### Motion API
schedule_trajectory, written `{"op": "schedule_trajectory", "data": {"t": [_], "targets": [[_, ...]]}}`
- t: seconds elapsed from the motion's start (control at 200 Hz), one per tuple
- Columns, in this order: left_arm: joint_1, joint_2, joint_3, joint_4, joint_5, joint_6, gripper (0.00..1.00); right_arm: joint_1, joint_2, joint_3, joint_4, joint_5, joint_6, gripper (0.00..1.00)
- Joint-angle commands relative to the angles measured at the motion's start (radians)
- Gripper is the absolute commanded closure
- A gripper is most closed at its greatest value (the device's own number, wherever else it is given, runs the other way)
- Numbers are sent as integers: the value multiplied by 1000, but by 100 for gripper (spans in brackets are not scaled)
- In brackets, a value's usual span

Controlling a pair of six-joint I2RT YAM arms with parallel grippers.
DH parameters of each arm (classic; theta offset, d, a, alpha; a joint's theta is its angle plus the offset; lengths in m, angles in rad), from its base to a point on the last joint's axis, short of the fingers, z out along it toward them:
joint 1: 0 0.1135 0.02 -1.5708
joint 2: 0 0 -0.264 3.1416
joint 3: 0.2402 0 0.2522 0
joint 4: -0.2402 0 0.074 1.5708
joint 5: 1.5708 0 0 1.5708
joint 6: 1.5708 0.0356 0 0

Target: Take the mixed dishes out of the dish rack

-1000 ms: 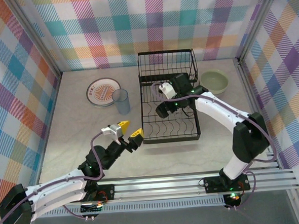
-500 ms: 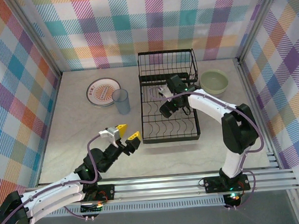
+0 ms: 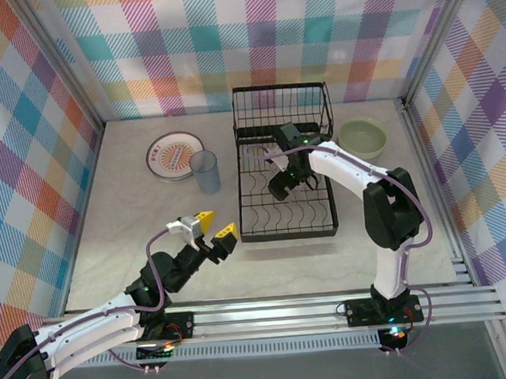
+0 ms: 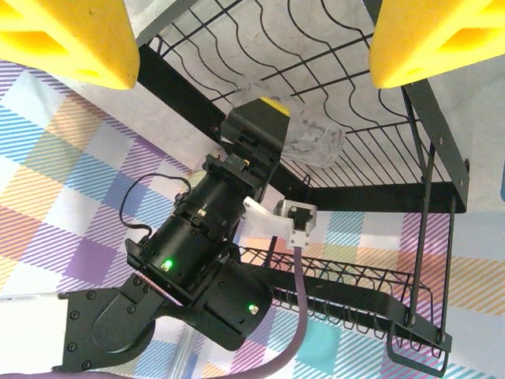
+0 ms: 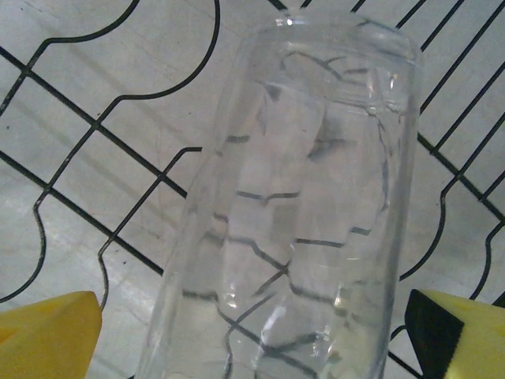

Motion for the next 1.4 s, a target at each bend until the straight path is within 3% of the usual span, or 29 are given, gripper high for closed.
{"op": "schedule_trajectory", "data": {"t": [0.0, 0.365, 0.83, 1.395], "targets": [[8, -14, -9, 10, -5, -16, 24, 4, 61, 47, -82, -41, 47, 1], [8, -72, -15, -32, -16, -19, 23, 20, 110, 45, -62, -36, 183, 1], [8, -71, -16, -32, -16, -18, 23, 59, -69, -133, 90, -54, 294, 1], [8, -117, -20, -75, -12, -34, 23, 57, 7, -78, 106, -44, 460, 1]]}}
